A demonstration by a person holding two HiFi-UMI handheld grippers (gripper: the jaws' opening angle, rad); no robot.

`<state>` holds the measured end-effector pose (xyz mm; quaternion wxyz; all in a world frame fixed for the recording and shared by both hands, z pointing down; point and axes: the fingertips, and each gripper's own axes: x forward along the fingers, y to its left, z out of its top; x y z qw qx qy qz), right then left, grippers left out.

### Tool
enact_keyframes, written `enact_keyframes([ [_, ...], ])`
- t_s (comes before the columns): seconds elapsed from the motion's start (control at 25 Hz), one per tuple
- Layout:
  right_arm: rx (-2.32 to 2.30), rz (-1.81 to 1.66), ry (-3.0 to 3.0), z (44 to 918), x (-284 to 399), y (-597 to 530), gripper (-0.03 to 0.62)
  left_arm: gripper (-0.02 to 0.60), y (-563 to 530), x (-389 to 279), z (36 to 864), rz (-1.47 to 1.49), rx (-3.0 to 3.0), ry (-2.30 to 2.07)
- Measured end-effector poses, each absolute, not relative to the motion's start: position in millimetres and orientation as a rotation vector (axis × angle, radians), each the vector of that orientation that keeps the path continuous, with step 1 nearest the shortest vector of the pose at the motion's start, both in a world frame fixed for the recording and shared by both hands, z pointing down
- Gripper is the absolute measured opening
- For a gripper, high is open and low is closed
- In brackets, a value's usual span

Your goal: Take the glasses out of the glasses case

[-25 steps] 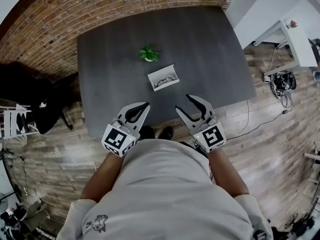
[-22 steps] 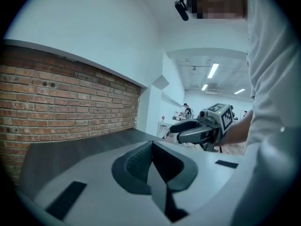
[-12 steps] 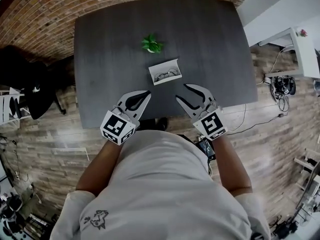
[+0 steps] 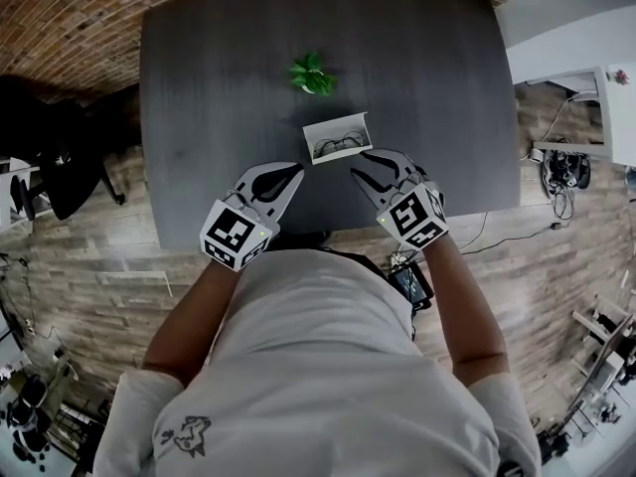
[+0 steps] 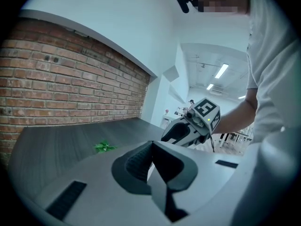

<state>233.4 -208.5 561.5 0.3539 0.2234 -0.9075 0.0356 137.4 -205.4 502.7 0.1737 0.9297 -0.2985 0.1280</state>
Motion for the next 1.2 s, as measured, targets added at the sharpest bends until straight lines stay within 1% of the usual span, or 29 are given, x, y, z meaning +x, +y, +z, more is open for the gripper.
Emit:
enact_keyframes([
  [0.36,0.359,0.089,-2.206,630.7,210.9,-225.4,0.106,0.011,-230.5,122.4,547.0,0.401,2.562,-0.828],
  [0.68,0.220,0.020,-2.064,683.7,209.3,-236.7,0.071,0.011,-242.8,110.2,570.7,0.424,2.531,-0.811],
  [1.2,-0.020,-0.104,-1.876,733.2,211.8,-236.1,0.063,0.011,-256.1,104.6,600.1,0.450,2.496,-0.773],
])
